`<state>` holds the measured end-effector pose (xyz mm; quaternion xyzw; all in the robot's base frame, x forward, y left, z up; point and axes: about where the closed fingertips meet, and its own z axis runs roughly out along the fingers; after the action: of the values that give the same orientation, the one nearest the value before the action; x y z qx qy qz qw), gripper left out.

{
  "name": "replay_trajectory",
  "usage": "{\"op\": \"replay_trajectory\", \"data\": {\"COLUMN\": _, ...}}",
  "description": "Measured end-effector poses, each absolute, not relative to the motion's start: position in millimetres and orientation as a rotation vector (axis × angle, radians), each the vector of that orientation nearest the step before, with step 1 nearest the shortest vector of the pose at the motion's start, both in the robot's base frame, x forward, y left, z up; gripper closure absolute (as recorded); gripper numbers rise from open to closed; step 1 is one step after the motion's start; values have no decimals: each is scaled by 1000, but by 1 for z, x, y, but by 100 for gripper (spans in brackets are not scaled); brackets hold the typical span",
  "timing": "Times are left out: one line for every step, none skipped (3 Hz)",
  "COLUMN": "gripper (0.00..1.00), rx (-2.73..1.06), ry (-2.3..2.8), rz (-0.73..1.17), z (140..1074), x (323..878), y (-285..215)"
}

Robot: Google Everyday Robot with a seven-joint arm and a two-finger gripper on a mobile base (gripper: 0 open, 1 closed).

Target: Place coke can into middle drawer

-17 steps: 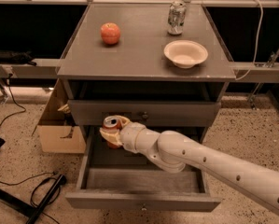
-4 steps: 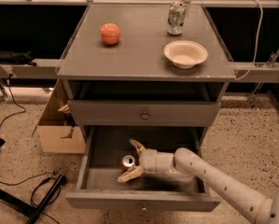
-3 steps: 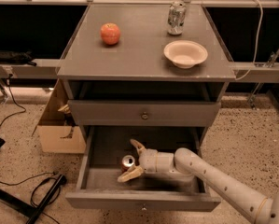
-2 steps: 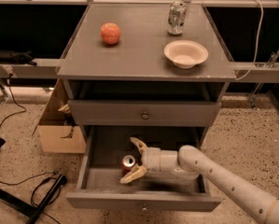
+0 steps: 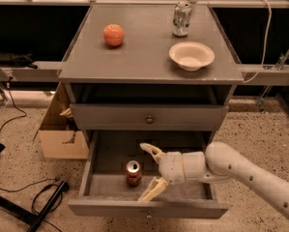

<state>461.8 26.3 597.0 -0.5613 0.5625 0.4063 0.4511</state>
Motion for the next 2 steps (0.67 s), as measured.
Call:
{"op": "replay_trajectory", "data": {"gripper": 0, "rx": -1528, "ry": 1456, "rz": 1041, "z": 641, "x": 406, "y": 15}}
{"op": "replay_trajectory", "data": {"gripper": 0, "rx": -1642, "ry": 1546, "rz": 997, "z": 690, "x": 376, "y": 6}}
